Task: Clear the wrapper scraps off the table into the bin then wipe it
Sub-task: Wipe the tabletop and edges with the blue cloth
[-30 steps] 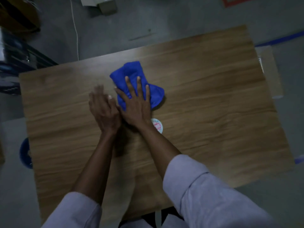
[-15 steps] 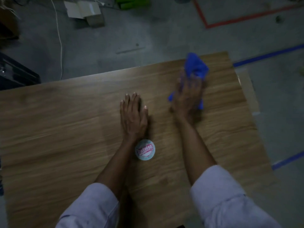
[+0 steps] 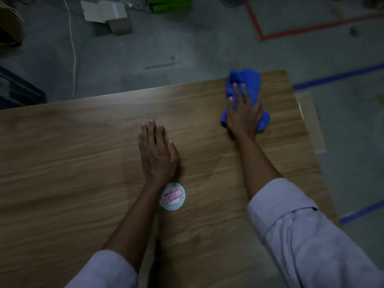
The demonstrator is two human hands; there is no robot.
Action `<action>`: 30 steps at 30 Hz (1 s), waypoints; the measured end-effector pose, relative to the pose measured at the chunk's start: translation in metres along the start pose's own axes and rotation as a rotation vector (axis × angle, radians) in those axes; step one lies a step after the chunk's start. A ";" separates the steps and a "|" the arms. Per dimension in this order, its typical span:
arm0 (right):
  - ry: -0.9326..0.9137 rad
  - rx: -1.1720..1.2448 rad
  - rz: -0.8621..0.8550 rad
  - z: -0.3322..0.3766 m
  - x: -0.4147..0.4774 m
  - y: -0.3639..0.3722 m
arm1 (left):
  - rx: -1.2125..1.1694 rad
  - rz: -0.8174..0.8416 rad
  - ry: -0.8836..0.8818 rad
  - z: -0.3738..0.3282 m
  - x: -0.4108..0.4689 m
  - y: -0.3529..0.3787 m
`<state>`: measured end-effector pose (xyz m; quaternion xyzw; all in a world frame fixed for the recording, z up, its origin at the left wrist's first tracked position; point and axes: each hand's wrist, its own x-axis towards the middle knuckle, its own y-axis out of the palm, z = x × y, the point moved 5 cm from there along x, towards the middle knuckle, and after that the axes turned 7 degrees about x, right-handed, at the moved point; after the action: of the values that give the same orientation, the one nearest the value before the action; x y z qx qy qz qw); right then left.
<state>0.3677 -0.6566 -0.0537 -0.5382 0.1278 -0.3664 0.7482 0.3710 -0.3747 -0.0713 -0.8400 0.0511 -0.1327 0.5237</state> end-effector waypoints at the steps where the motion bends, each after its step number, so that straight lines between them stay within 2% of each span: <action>1: 0.108 0.085 -0.128 -0.008 0.002 -0.014 | -0.003 -0.002 -0.022 -0.001 0.000 0.000; 2: 0.197 0.155 -0.203 -0.009 0.001 -0.014 | -0.020 -0.003 -0.046 -0.002 0.000 0.001; 3: 0.160 0.168 -0.174 -0.012 -0.001 0.004 | -0.051 -0.007 -0.072 -0.007 0.000 0.002; 5: -0.042 0.079 0.169 -0.022 -0.001 0.114 | -0.136 -0.025 -0.100 -0.019 0.001 0.006; 6: -0.139 0.035 0.282 -0.008 -0.009 0.135 | -0.172 -0.035 -0.096 -0.027 0.001 0.010; 8: -0.331 0.000 0.388 0.017 -0.029 0.175 | -0.188 -0.040 -0.054 -0.045 0.000 0.020; 10: -0.501 0.093 0.427 0.064 -0.039 0.097 | -0.169 -0.041 -0.030 -0.062 -0.005 0.030; 11: -0.568 0.135 0.388 0.073 -0.033 0.067 | -0.158 -0.052 -0.023 -0.070 -0.007 0.034; 12: -0.560 0.113 0.310 0.071 -0.018 0.042 | -0.153 -0.067 -0.009 -0.079 -0.008 0.037; 15: -0.282 0.032 0.196 0.000 0.044 0.028 | -0.166 -0.060 0.058 -0.116 -0.018 0.052; 18: -0.058 -0.049 0.087 -0.076 0.051 0.006 | -0.196 -0.018 0.083 -0.149 -0.032 0.067; 21: 0.123 -0.081 -0.036 -0.140 0.006 -0.028 | -0.216 0.057 0.103 -0.185 -0.059 0.075; 25: 0.313 -0.062 -0.005 -0.188 -0.078 -0.065 | -0.220 0.234 0.114 -0.224 -0.111 0.079; 30: 0.449 -0.074 0.049 -0.230 -0.179 -0.105 | -0.152 0.444 0.211 -0.251 -0.177 0.075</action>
<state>0.0648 -0.7129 -0.0853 -0.4670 0.3178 -0.4536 0.6893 0.1359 -0.5853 -0.0636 -0.8266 0.2982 -0.0970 0.4673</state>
